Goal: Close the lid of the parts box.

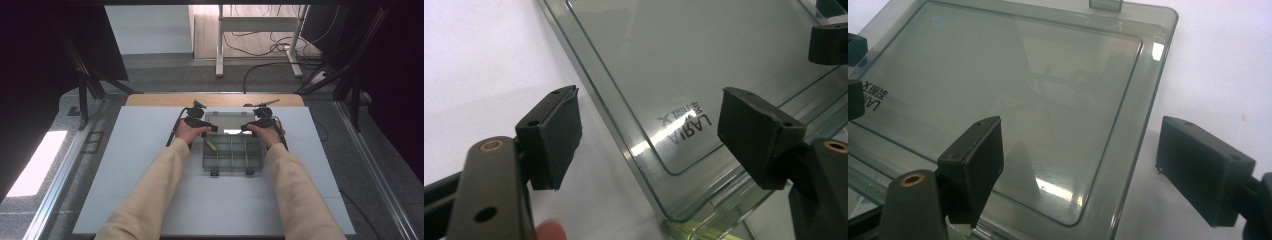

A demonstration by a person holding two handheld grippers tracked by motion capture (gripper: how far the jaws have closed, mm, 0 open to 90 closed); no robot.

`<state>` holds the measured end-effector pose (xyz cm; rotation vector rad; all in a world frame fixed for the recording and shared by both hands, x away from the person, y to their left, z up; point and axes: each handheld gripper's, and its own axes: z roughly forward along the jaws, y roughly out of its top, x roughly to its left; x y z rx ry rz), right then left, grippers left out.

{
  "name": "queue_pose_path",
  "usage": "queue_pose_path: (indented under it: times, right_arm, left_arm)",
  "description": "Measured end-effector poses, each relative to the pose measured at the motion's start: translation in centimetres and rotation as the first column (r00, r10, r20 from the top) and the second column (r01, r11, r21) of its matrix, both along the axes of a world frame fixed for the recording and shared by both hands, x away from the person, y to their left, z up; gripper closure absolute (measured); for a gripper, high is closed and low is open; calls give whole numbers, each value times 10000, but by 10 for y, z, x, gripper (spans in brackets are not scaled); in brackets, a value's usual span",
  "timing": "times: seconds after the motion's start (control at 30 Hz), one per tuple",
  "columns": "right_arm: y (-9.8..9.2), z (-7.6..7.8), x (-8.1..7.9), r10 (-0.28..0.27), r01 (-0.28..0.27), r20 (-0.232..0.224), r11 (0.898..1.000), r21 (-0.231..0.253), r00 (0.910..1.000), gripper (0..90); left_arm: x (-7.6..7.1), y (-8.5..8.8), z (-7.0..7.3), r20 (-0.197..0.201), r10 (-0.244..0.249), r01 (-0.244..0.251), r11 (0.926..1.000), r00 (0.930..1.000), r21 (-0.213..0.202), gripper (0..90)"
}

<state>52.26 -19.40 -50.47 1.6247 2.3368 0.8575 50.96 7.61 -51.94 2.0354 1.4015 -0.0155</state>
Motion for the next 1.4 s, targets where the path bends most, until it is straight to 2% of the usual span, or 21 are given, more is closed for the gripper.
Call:
queue_pose_path:
  times: [0.47, 0.6, 0.83, 0.97, 1.23, 1.4]
  right_arm:
    - [0, -4, 2, 15, -5, -238, 9991, 426, 9997, 194]
    - [0, -4, 3, 44, -34, -230, 9991, 415, 9997, 192]
    - [-1, -4, 3, 23, -6, -303, 9985, 542, 9995, 200]
    - [-3, -4, 4, -17, 54, -421, 9961, 878, 9991, 209]
    - [-5, -3, 4, -37, 77, -416, 9954, 957, 9991, 226]
    - [-4, 0, 3, -76, 100, -258, 9955, 937, 9996, 232]
  left_arm:
    - [2, 0, -2, -261, 49, -57, 9995, 9996, -306, 272]
    - [3, 1, -2, -347, 20, -34, 9992, 9994, -395, 271]
    - [5, 2, -2, -507, 133, -169, 9974, 9986, -704, 274]
    - [5, 0, -2, -485, 67, -103, 9971, 9988, -751, 284]
    - [6, 1, -2, -495, 50, -92, 9964, 9988, -845, 287]
    - [5, 2, 1, -321, 69, -98, 9958, 9995, -908, 292]
